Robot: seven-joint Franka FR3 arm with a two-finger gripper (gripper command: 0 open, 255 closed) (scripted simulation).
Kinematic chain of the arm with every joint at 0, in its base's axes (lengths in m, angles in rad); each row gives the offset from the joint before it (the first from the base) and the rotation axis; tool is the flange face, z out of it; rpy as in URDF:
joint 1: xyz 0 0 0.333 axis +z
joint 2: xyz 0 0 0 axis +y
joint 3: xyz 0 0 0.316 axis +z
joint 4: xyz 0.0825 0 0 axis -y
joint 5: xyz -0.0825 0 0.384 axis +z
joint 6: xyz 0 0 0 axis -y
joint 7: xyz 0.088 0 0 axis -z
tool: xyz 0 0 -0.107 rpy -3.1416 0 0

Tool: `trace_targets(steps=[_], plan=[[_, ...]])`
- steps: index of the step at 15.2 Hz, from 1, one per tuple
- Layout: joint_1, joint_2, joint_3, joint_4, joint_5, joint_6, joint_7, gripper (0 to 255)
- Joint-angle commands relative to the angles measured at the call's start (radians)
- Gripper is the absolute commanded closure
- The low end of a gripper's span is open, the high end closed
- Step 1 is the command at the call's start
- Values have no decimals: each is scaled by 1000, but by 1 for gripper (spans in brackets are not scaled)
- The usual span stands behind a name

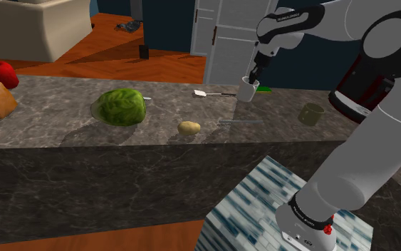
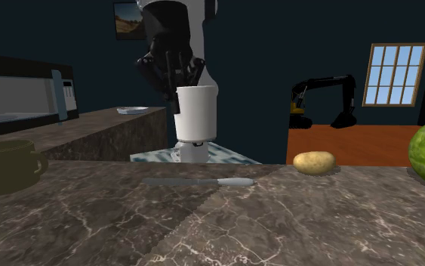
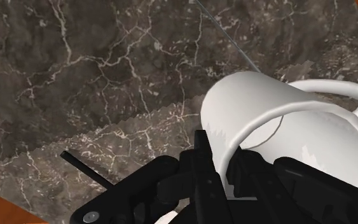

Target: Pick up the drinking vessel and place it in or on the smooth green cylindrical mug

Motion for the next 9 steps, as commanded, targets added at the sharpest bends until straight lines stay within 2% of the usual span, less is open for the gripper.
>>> trace_targets(steps=[1, 9], plan=[[-1, -4, -1, 23, -4, -27, 3, 255], [-11, -25, -11, 91, -18, -114, -3, 255]])
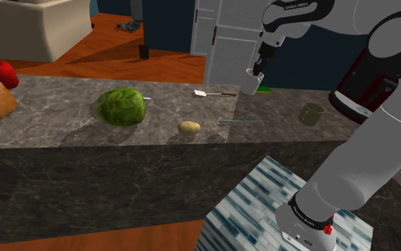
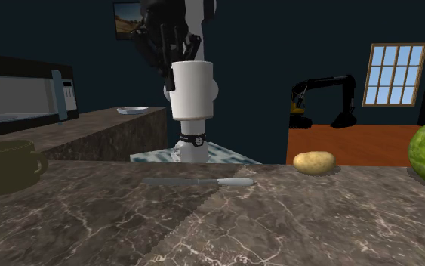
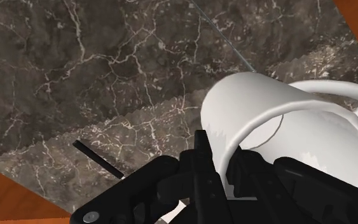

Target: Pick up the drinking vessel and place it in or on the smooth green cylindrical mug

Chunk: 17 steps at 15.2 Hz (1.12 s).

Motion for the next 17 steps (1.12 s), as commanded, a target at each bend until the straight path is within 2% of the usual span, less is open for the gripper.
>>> trace_targets(steps=[1, 10, 17], plan=[[-17, -8, -17, 5, -4, -15, -31, 255], [-117, -8, -131, 29, -5, -62, -241, 255], [-208, 66, -226, 114, 43, -114, -434, 255]])
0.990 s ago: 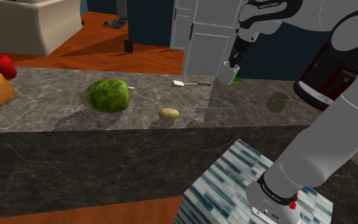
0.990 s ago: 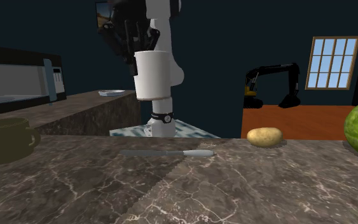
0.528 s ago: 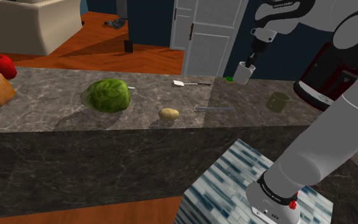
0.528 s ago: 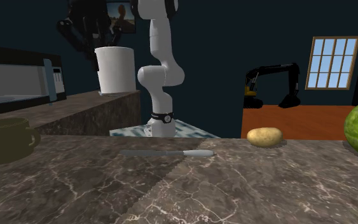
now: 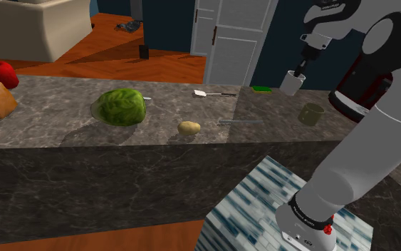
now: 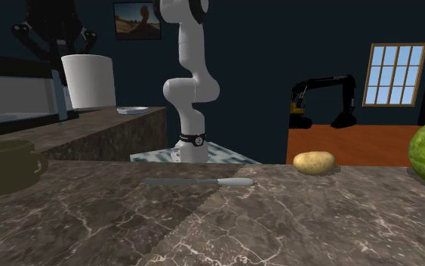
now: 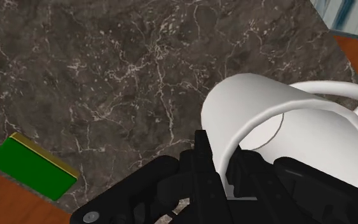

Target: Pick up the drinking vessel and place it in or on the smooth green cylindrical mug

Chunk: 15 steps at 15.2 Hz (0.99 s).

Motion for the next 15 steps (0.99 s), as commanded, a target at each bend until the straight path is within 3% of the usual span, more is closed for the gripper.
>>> trace_targets(steps=[1, 8, 13, 15], plan=[[-34, 35, -30, 38, 24, -21, -68, 255], [-183, 195, -99, 200, 137, -106, -284, 255], [-343, 341, -110, 369, 237, -191, -423, 255], [-430, 414, -104, 465, 283, -238, -477, 255]])
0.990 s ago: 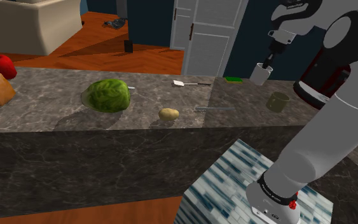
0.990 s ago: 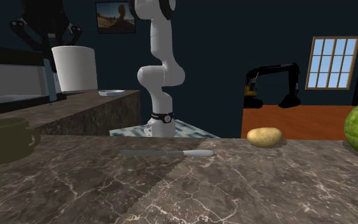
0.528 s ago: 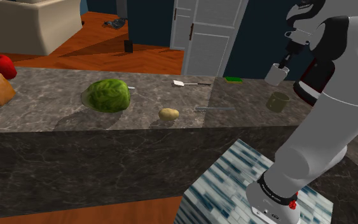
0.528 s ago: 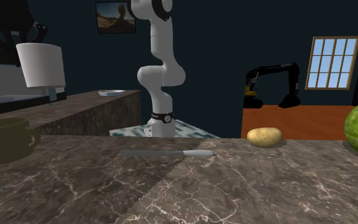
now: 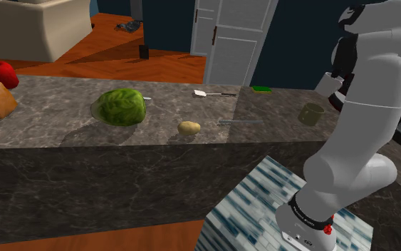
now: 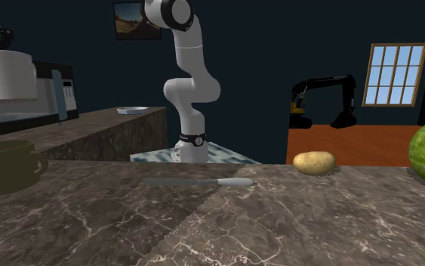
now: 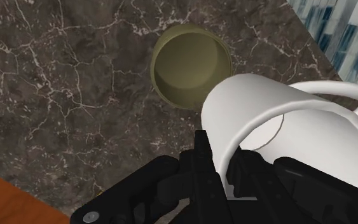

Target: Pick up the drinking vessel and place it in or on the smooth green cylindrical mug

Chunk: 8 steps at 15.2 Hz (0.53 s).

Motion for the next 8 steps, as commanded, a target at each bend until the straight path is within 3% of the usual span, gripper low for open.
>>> trace_targets(steps=[1, 8], plan=[[-46, 44, 6, 40, 29, -10, -33, 255], [-21, 40, 9, -64, 29, 85, -47, 255]])
